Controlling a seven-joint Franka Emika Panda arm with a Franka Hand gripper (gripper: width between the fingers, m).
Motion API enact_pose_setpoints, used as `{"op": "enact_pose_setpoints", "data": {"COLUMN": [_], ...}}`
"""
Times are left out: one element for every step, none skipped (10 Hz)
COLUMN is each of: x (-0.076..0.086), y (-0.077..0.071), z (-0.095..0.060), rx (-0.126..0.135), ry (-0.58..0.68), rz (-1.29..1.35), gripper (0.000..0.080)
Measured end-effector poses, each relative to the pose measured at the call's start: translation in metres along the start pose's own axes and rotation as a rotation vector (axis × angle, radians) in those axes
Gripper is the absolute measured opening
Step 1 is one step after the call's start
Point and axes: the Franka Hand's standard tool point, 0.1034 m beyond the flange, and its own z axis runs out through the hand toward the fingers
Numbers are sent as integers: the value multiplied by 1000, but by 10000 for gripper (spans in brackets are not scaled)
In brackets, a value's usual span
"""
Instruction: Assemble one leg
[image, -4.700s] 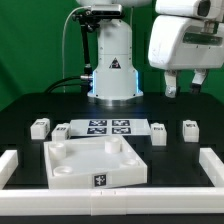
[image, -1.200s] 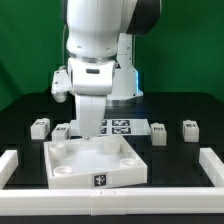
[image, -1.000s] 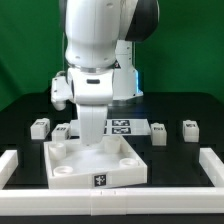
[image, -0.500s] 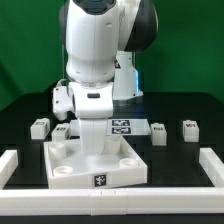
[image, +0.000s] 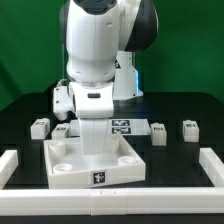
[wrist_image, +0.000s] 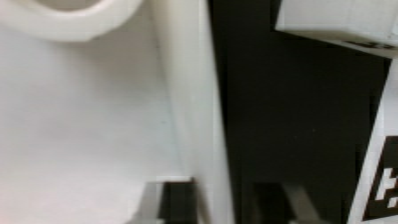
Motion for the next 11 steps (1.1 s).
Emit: {"op": "enact_pose_setpoints", "data": {"x": [0,0,0,0,0,0,0,0,0,13,31], "y": [1,1,1,1,1,1,1,1,1,3,8], "z": [-1,-1,-1,-1,-1,-1,-1,-1,-1,-3,-6], "rx": [-4,-5,-5,-5,-5,-5,-5,-5,-5,-8,-13], "ry": [-1,-1,-1,-1,-1,-1,-1,-1,-1,-2,-1], "rz": [0,0,0,0,0,0,0,0,1,72,81], "gripper": [77,77,77,77,77,77,77,77,77,77,77]}}
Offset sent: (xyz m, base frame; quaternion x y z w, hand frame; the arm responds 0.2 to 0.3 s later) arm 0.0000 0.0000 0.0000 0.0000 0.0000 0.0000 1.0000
